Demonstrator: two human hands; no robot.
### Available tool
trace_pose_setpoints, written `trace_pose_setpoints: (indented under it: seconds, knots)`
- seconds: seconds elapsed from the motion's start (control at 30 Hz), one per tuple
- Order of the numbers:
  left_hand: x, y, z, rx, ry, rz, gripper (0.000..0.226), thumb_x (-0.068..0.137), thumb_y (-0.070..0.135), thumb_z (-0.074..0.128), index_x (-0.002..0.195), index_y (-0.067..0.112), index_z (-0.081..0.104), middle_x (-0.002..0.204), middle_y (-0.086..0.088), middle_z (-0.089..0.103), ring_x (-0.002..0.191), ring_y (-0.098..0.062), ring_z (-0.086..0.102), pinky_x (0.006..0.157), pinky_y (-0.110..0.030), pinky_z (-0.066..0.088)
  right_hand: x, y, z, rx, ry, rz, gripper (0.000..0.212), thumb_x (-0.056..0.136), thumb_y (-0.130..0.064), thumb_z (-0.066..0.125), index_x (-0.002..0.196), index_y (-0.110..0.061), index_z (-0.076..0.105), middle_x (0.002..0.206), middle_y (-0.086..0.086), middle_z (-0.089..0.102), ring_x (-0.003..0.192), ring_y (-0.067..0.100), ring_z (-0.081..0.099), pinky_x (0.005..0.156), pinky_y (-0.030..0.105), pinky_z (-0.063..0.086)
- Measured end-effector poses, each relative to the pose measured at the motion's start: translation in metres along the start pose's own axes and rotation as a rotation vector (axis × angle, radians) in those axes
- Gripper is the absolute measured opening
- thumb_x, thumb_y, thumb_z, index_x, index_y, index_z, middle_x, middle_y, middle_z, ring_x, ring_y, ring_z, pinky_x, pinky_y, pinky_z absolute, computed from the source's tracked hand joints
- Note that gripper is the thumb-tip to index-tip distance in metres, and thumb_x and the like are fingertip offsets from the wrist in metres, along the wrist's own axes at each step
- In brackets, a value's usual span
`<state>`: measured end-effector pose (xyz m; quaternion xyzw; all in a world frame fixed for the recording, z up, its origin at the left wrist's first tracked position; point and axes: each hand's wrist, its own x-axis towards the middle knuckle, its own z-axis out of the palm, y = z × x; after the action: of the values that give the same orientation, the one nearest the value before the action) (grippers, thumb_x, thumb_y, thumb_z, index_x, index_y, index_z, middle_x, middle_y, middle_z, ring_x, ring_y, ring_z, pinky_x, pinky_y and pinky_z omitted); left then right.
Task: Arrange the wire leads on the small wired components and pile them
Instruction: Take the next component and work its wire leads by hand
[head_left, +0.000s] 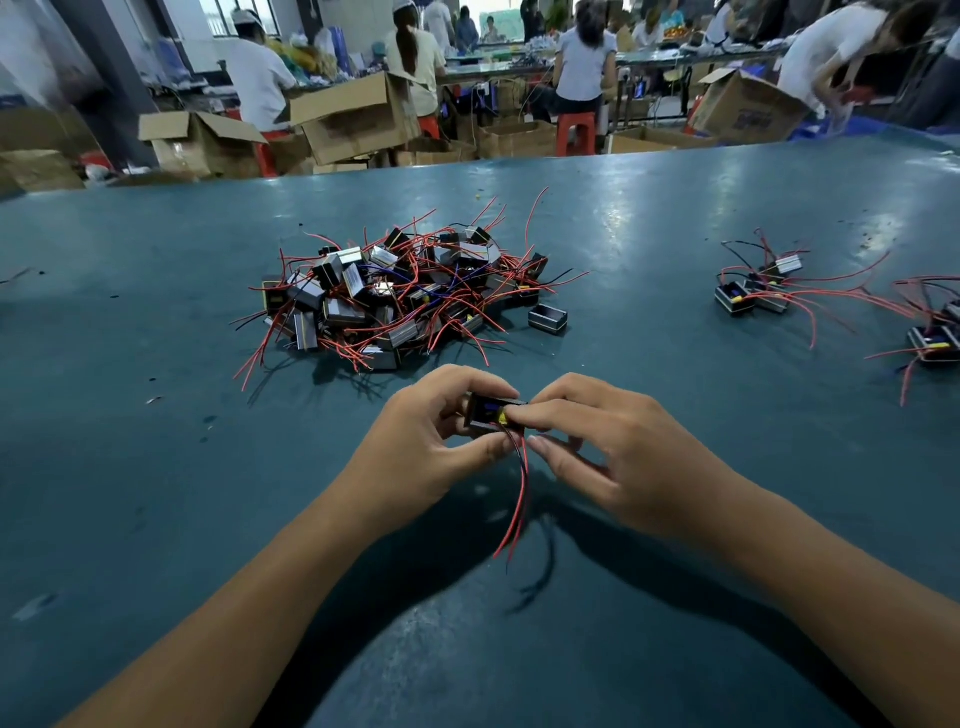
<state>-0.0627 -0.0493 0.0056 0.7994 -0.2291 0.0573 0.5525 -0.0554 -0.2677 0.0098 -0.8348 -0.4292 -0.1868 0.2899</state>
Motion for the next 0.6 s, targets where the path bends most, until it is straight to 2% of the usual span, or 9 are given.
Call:
trace_pose_setpoints:
  seconds: [0.07, 0.17, 0.23, 0.3, 0.37, 0.43, 0.5, 0.6]
  knots:
    - [0.0, 0.002, 0.002, -0.121, 0.017, -0.019, 0.039, 0.082, 0.011, 0.079, 0.118, 0.015, 0.064, 0.105, 0.002, 0.071, 0.098, -0.014, 0.069, 0.086, -0.024, 0.054, 0.0, -0.001, 0.001, 0.027, 0.037, 0.019, 0.027, 0.095, -0.017, 0.059, 0.119, -0.008, 0.07, 0.104, 0.002, 0.066, 0.088, 0.006, 0.057, 0.08, 0.022, 0.049]
    - [-0.001, 0.004, 0.006, -0.293, 0.054, -0.057, 0.045, 0.082, 0.005, 0.076, 0.123, 0.013, 0.061, 0.103, 0.003, 0.071, 0.097, -0.012, 0.068, 0.087, -0.022, 0.053, 0.001, -0.005, 0.001, 0.173, 0.104, 0.104, 0.023, 0.095, -0.015, 0.058, 0.115, -0.013, 0.07, 0.1, -0.005, 0.068, 0.09, 0.006, 0.063, 0.077, 0.02, 0.049]
    - [-0.001, 0.004, 0.008, -0.365, 0.08, -0.077, 0.045, 0.081, 0.004, 0.074, 0.123, 0.016, 0.063, 0.105, 0.0, 0.072, 0.098, -0.013, 0.067, 0.088, -0.023, 0.052, 0.001, -0.008, 0.004, 0.365, 0.152, 0.276, 0.02, 0.094, -0.018, 0.057, 0.112, -0.022, 0.066, 0.093, -0.01, 0.069, 0.088, 0.012, 0.067, 0.07, 0.027, 0.054]
    - [-0.001, 0.004, 0.009, -0.418, 0.09, -0.091, 0.045, 0.08, 0.003, 0.071, 0.123, 0.017, 0.064, 0.109, -0.002, 0.072, 0.1, -0.014, 0.066, 0.089, -0.024, 0.051, 0.003, -0.012, 0.006, 0.556, 0.18, 0.461, 0.013, 0.095, -0.019, 0.059, 0.108, -0.022, 0.061, 0.085, -0.003, 0.069, 0.083, 0.018, 0.069, 0.063, 0.036, 0.058]
    - [-0.001, 0.005, 0.009, -0.425, 0.078, -0.087, 0.045, 0.082, 0.001, 0.068, 0.124, 0.016, 0.063, 0.112, -0.004, 0.072, 0.104, -0.015, 0.066, 0.089, -0.024, 0.051, 0.005, -0.014, 0.008, 0.805, 0.152, 0.6, 0.009, 0.097, -0.015, 0.061, 0.106, -0.014, 0.06, 0.084, 0.008, 0.071, 0.081, 0.024, 0.072, 0.059, 0.037, 0.059]
    - [-0.002, 0.006, 0.009, -0.398, 0.055, -0.07, 0.045, 0.084, 0.001, 0.066, 0.125, 0.015, 0.061, 0.116, -0.005, 0.071, 0.107, -0.017, 0.066, 0.09, -0.025, 0.052, 0.006, -0.017, 0.008, 1.028, 0.118, 0.687, 0.016, 0.094, -0.016, 0.063, 0.105, -0.006, 0.057, 0.087, 0.017, 0.074, 0.081, 0.03, 0.073, 0.06, 0.037, 0.059]
    - [-0.003, 0.007, 0.011, -0.349, 0.024, -0.053, 0.043, 0.086, 0.001, 0.065, 0.127, 0.015, 0.06, 0.119, -0.005, 0.069, 0.111, -0.021, 0.066, 0.093, -0.031, 0.054, 0.007, -0.021, 0.01, 1.122, 0.104, 0.734, 0.025, 0.09, -0.018, 0.066, 0.106, -0.004, 0.055, 0.088, 0.02, 0.074, 0.081, 0.03, 0.073, 0.061, 0.037, 0.059]
    - [-0.005, 0.01, 0.014, -0.269, -0.022, -0.027, 0.042, 0.089, -0.001, 0.065, 0.128, 0.013, 0.058, 0.121, -0.005, 0.068, 0.112, -0.024, 0.066, 0.096, -0.035, 0.055, 0.007, -0.025, 0.014, 1.164, 0.132, 0.769, 0.026, 0.091, -0.011, 0.067, 0.109, 0.002, 0.055, 0.08, 0.015, 0.073, 0.075, 0.025, 0.073, 0.061, 0.033, 0.058]
